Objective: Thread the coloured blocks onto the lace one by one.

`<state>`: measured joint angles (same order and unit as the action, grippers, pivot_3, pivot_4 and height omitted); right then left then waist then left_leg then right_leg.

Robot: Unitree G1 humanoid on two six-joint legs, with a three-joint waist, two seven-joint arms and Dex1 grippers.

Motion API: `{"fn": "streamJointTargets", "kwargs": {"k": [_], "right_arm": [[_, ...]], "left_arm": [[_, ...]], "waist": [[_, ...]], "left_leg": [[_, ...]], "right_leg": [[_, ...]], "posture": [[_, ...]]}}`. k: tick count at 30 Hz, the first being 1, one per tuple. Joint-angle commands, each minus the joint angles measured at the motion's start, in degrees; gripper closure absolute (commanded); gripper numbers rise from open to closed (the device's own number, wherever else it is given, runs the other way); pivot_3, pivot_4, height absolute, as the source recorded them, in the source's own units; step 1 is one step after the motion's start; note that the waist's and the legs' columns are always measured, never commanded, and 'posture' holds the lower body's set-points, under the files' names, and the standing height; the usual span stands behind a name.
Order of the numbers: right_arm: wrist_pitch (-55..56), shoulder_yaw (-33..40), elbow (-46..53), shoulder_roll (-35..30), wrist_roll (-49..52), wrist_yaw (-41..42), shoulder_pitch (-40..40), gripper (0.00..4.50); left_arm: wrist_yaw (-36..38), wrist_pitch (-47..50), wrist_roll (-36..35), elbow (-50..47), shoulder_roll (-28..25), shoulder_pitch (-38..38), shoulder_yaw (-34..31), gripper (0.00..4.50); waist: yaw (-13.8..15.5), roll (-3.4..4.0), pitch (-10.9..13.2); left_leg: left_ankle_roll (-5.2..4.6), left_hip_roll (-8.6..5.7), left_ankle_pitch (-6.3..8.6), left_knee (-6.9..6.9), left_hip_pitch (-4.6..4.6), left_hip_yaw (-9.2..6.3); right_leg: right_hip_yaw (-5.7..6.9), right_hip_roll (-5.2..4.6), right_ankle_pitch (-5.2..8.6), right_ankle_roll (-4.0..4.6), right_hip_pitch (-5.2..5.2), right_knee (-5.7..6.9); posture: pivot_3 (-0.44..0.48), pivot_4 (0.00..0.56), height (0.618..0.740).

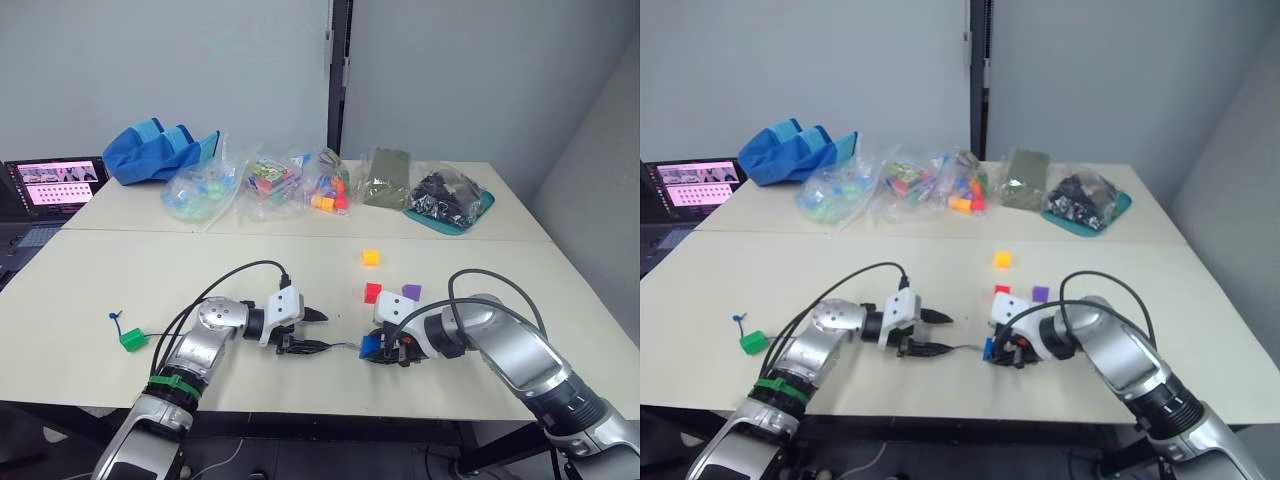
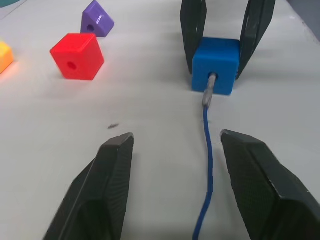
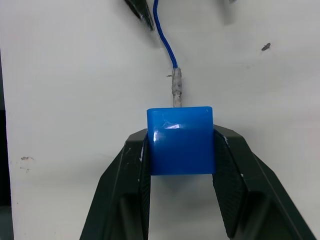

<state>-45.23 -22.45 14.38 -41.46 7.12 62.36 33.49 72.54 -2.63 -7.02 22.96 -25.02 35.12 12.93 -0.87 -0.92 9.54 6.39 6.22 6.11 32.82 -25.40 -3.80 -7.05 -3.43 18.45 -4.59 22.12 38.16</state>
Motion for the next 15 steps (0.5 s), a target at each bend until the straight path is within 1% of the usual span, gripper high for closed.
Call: {"fn": "streamJointTargets", "kwargs": {"k": [1,5,6,15], "right_arm": [[1.3,-0.8,0.5,0.6,0.2,0.2,0.8,3.34],[1.5,-0.8,0.2,0.8,0.0,0.3,1.1,3.34],[1.5,-0.8,0.2,0.8,-0.1,0.3,1.1,3.34],[1.4,-0.7,0.0,0.8,-0.2,-0.1,1.2,3.34]], "left_arm": [[1.7,-0.2,-0.5,-2.3,-0.7,-1.0,0.9,2.97],[0.8,0.4,0.2,-2.2,0.1,-1.5,1.7,4.31],[0.5,0.6,0.4,-1.9,0.2,-1.4,1.8,4.5],[-0.3,1.2,-0.3,-0.2,2.0,0.2,1.7,4.5]], "waist": [[-0.1,0.0,0.0],[-0.1,0.0,0.0],[-0.1,0.0,0.0],[-0.2,0.0,0.0]], "left_leg": [[0.0,0.0,0.0,0.0,0.0,0.0],[0.0,0.0,0.0,0.0,0.0,0.0],[0.0,0.0,0.0,0.0,0.0,0.0],[0.0,0.0,0.0,0.01,0.01,0.0]], "right_leg": [[0.0,0.0,0.0,0.0,0.0,0.0],[0.0,0.0,0.0,0.0,0.01,0.01],[0.01,0.0,0.0,0.0,0.01,0.02],[0.0,0.0,0.0,0.0,0.0,0.03]], "posture": [[0.0,0.15,0.74],[0.0,0.15,0.74],[0.0,0.15,0.74],[0.0,0.15,0.74]]}}
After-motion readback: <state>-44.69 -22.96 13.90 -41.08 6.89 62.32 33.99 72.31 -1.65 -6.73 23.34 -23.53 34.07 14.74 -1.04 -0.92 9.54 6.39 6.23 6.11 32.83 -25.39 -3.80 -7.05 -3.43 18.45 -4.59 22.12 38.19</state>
